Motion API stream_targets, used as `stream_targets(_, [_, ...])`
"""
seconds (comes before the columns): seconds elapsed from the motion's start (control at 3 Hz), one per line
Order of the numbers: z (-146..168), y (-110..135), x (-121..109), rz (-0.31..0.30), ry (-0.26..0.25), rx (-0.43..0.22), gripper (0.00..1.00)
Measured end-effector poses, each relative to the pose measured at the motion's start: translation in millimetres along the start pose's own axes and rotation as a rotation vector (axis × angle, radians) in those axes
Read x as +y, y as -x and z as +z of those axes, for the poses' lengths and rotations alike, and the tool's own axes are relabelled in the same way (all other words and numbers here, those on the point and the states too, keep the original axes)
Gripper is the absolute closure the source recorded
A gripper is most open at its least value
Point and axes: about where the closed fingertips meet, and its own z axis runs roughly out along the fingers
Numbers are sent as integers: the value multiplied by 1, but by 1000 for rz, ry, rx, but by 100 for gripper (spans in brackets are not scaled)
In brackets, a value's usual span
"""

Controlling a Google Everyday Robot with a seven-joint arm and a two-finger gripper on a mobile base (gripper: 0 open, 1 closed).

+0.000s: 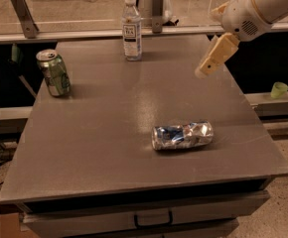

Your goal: Move blue plastic bottle near redbull can

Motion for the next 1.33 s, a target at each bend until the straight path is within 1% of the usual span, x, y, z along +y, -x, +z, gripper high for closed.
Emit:
stream_targets(0.33, [0, 0, 0, 0, 0, 0, 0])
stream_targets(0.67, [3, -2, -2, 25, -7, -7, 0])
stream_targets(1.0, [38, 6, -16, 98, -19, -68, 0])
stream_targets(1.33, [82, 28, -51, 172, -52, -204, 0])
